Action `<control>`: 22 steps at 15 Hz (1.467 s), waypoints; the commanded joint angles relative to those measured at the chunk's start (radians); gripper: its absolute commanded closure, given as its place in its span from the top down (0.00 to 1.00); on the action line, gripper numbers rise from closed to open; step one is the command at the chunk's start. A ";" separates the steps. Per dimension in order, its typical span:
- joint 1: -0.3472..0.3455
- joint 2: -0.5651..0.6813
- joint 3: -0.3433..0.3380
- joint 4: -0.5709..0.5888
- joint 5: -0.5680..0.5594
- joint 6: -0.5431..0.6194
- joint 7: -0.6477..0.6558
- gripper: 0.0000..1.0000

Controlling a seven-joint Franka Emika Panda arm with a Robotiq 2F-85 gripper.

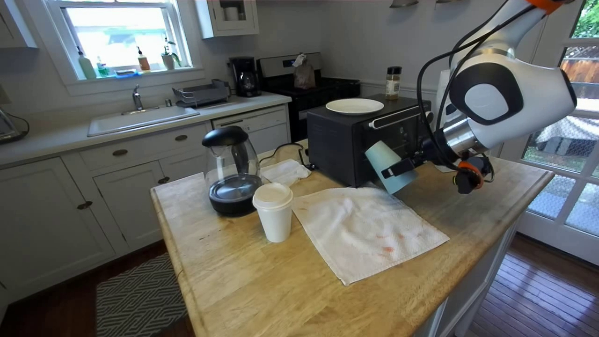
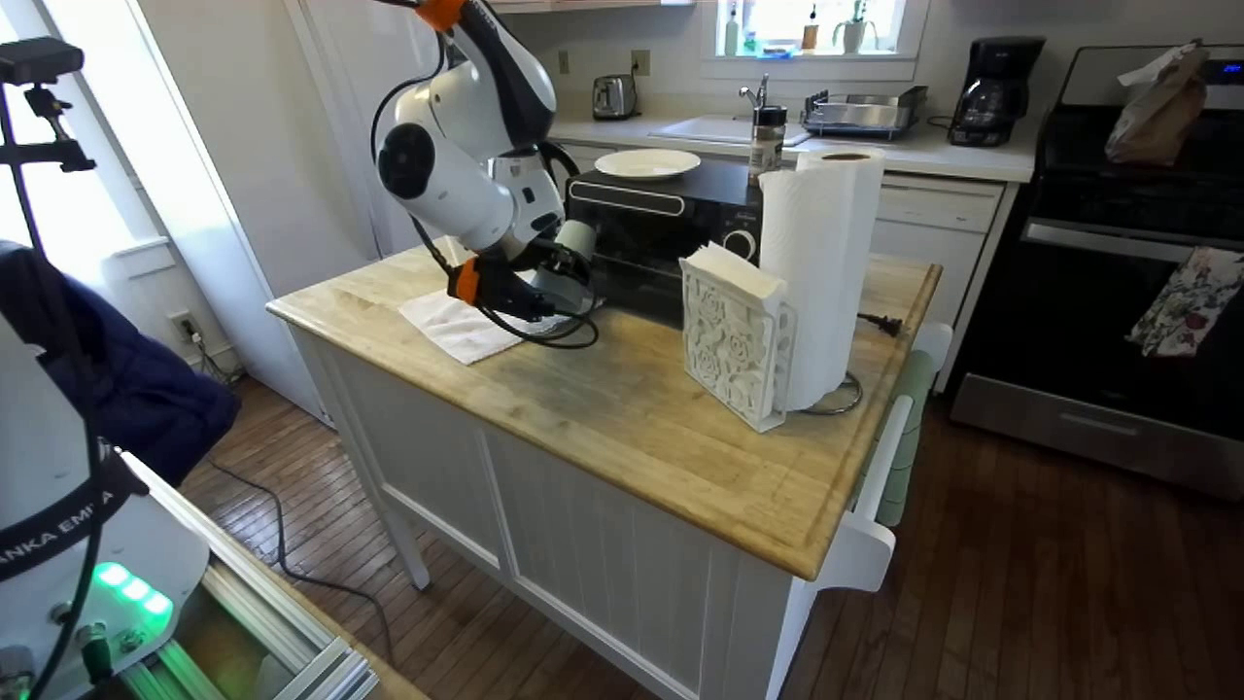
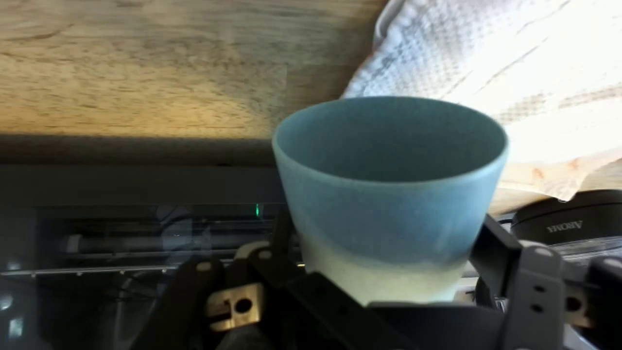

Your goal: Place the light green cup upside down

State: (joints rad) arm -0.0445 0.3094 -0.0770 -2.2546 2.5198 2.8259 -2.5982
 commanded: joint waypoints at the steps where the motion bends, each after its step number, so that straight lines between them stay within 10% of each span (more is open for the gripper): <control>1: 0.098 0.035 -0.083 0.033 0.000 0.004 0.062 0.61; 12: 0.302 0.104 -0.221 0.056 0.000 -0.075 0.158 0.61; 22: 0.526 0.155 -0.511 0.070 0.000 -0.124 0.253 0.61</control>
State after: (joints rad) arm 0.4021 0.4271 -0.5066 -2.2052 2.5197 2.7064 -2.4010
